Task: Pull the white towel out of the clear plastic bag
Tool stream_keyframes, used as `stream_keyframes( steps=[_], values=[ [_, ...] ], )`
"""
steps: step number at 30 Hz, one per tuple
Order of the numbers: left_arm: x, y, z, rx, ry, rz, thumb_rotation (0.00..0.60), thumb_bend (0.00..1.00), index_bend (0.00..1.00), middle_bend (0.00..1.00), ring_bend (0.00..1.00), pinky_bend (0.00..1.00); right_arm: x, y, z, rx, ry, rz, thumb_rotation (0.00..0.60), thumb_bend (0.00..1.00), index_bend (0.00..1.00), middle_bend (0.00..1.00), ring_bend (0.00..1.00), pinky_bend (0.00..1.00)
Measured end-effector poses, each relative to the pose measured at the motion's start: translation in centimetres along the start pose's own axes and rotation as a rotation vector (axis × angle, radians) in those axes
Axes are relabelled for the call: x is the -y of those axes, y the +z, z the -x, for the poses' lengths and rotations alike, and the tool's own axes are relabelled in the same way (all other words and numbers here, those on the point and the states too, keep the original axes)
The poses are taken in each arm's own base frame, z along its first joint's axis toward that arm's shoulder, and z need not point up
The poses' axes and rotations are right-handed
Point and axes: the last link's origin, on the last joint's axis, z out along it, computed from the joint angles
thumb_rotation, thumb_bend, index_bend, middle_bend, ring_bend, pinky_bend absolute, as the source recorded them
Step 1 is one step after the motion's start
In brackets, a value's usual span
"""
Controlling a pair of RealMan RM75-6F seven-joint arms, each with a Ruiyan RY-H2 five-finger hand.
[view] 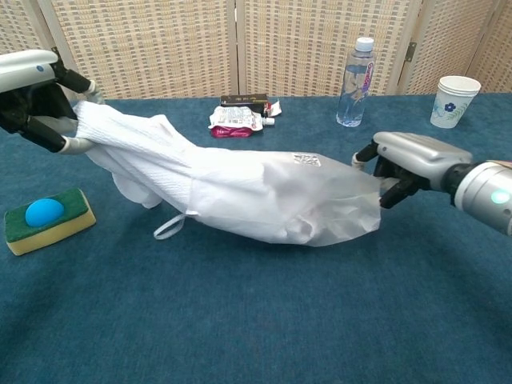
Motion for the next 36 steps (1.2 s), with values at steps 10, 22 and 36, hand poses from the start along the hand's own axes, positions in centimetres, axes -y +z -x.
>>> stream_keyframes(
  steps=[10, 22, 36],
  values=[
    [1.5, -0.2, -0.7, -0.003, -0.029, -0.053, 0.600, 0.45, 0.75, 1.00, 1.00, 1.00, -7.0, -3.4, -4.2, -0.073, -0.081, 0.154, 0.600, 0.50, 0.70, 1.00, 1.00, 1.00],
    [0.7, 0.0, -0.7, -0.002, -0.030, -0.036, 0.600, 0.45, 0.64, 1.00, 1.00, 1.00, -10.6, -6.1, -7.0, -0.154, -0.074, 0.264, 0.600, 0.27, 0.52, 1.00, 1.00, 1.00],
    [1.5, -0.7, -2.3, 0.039, 0.044, -0.049, 0.600, 0.00, 0.00, 1.00, 0.96, 1.00, -9.6, -5.6, -6.8, -0.168, -0.031, 0.226, 0.600, 0.00, 0.00, 0.94, 0.91, 0.97]
  ],
)
